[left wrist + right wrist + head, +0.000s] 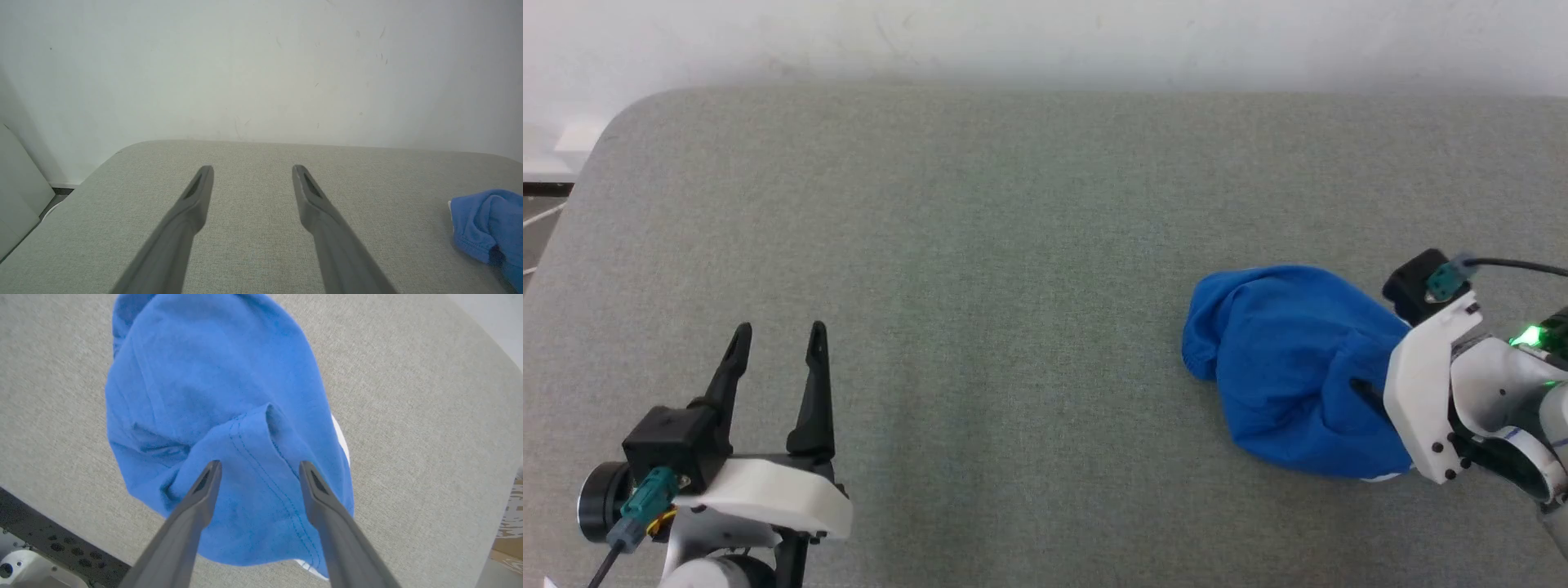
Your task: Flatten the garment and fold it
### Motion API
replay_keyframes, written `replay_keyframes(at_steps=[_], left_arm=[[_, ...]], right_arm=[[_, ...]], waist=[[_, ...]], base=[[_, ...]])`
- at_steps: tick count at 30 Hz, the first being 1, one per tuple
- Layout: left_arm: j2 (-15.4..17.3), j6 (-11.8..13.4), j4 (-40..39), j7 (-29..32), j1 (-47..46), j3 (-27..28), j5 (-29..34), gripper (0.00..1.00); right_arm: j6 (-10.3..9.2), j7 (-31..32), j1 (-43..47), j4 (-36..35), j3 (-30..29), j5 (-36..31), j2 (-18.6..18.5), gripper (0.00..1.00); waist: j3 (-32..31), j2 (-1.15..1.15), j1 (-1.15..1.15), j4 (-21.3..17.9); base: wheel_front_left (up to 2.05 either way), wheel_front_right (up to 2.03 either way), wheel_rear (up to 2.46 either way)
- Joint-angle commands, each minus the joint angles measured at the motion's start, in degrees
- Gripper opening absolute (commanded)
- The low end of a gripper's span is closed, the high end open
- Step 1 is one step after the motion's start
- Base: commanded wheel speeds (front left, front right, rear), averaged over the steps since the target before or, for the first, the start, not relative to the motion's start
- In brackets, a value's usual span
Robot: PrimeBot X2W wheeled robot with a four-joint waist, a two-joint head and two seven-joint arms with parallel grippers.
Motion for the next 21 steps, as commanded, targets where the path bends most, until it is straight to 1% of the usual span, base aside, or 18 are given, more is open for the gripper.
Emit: replay_keyframes(at_steps=[1,2,3,4,5,8,10,14,16,18,21], left_arm=[[-0.17,-0.06,0.22,-0.34,-0.75,-0.11,-0.25,1.00],[-0.19,-0.06,0.28,-0.41,-0.77,-0.16,-0.26,1.00],[-0.21,-0.05,0.34,-0.44,-0.77,-0.20,-0.27,1.00],[-0.21,-0.02,0.38,-0.47,-0.78,-0.23,-0.27,1.00],[-0.23,0.01,0.41,-0.49,-0.80,-0.25,-0.26,1.00],[-0.18,0.06,0.61,-0.59,-0.85,-0.29,-0.27,1.00],[-0.12,0.01,0.69,-0.60,-0.97,-0.39,-0.24,1.00],[0.07,0.11,0.74,-0.41,-0.96,-0.45,-0.24,1.00],[0.16,0.17,0.66,-0.27,-0.94,-0.53,-0.22,1.00],[0.22,0.23,0.53,-0.14,-0.92,-0.65,-0.17,1.00],[0.28,0.36,0.28,-0.01,-0.80,-0.72,-0.20,1.00]], right_arm=[[-0.06,-0.24,-1.50,1.62,1.66,0.57,-0.53,1.00],[-0.06,-0.32,-1.94,2.70,2.14,1.14,-0.42,0.90],[-0.06,-0.36,-2.27,3.70,2.37,1.96,-0.05,0.41],[-0.06,-0.57,-2.65,4.35,2.82,2.30,0.08,0.05],[-0.06,-0.90,-2.97,4.83,3.31,2.56,0.15,0.00],[-0.06,-1.95,-3.63,5.96,3.75,3.95,1.03,0.00],[-0.06,-3.72,-4.23,6.13,2.66,4.51,2.22,0.00],[-0.06,-7.91,-6.58,4.24,1.18,2.32,4.68,0.00],[-0.06,-10.28,-8.12,2.71,0.97,0.69,6.45,0.00],[-0.06,-12.04,-9.13,1.44,1.40,0.17,9.05,0.00],[-0.06,-13.21,-9.39,0.26,4.32,-0.47,12.85,0.00]], waist=[[0.40,0.00,0.00,0.32],[0.48,0.00,0.00,0.37],[0.53,0.00,0.00,0.40],[0.58,0.00,0.00,0.43],[0.61,0.00,0.00,0.47],[0.52,0.00,0.00,0.42],[0.36,0.00,0.00,0.38],[-0.13,0.00,0.00,0.06],[-0.30,0.00,0.00,-0.11],[-0.42,0.00,0.00,-0.22],[-0.38,0.00,0.00,-0.41]], base=[[0.00,0.00,0.00],[0.00,0.00,0.00],[0.00,0.00,0.00],[0.00,0.00,0.00],[0.00,0.00,0.00],[0.00,0.00,0.00],[0.00,0.00,0.00],[0.00,0.00,0.00],[0.00,0.00,0.00],[0.00,0.00,0.00],[0.00,0.00,0.00]])
